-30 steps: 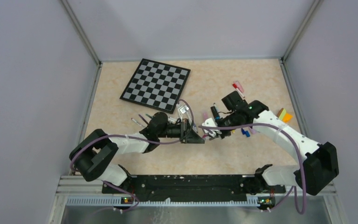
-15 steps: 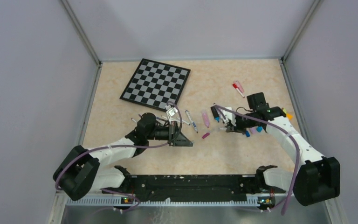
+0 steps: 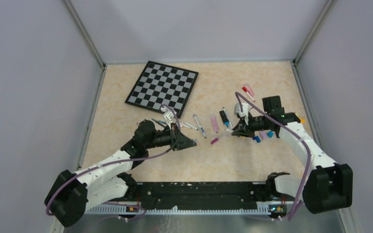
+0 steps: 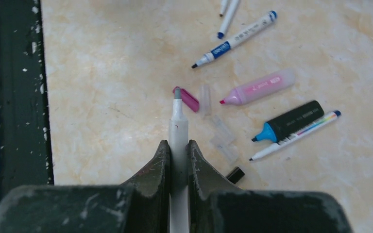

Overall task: Open the pen caps
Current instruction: Place the pen at the center of the board, then pick up the pen from the center of the board.

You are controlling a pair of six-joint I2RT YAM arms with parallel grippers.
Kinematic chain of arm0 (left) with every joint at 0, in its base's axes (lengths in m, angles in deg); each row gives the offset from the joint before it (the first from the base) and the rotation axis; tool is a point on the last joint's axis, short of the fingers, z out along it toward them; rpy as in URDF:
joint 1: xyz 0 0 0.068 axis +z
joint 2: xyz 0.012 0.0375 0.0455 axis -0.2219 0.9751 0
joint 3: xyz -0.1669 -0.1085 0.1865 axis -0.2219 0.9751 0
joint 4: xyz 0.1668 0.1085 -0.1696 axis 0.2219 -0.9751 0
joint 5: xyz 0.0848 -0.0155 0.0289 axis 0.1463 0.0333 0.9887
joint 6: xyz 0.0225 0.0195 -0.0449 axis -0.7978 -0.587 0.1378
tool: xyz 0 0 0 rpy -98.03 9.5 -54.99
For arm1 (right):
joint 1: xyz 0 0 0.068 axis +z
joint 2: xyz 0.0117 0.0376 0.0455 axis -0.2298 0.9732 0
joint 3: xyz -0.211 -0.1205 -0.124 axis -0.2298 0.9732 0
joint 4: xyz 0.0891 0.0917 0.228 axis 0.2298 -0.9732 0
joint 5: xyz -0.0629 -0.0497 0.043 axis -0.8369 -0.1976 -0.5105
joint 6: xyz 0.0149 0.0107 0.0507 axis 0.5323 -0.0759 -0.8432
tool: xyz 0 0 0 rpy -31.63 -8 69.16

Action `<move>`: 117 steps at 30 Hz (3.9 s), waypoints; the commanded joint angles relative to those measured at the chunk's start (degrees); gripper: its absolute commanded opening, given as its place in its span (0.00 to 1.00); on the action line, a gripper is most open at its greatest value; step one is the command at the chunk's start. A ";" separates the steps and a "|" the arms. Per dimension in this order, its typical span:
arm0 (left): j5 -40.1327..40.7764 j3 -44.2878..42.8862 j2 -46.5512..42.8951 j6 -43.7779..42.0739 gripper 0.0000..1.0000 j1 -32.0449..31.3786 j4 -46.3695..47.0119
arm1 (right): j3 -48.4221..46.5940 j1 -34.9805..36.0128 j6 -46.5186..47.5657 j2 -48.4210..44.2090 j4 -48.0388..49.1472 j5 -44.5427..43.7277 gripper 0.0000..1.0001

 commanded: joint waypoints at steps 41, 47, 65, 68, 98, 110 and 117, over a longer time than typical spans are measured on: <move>38.93 0.66 3.46 4.50 0.37 0.23 -41.53 | 2.21 48.54 9.37 21.22 9.96 -30.91 0.23; 38.64 0.27 3.16 4.11 0.37 0.22 -41.99 | 2.14 48.57 8.87 21.04 9.94 -31.48 0.32; 43.71 -6.92 -12.19 -2.27 0.53 0.23 -48.57 | -11.48 40.09 9.17 12.38 -10.03 -20.42 0.58; 44.09 -6.12 -16.13 -4.71 0.71 0.23 -45.81 | -13.36 34.19 10.74 10.13 -13.74 -14.49 0.58; 44.66 -0.26 -26.83 -10.10 0.99 0.30 -39.57 | -10.50 -17.46 -32.21 18.40 21.87 -12.98 0.58; 44.35 -0.23 -25.89 -8.20 0.99 0.38 -36.12 | -24.24 -17.45 -23.02 31.77 12.33 -17.31 0.58; 44.14 -0.93 -23.66 -8.42 0.99 0.39 -36.13 | -32.42 -16.66 -22.75 39.46 10.02 -21.99 0.57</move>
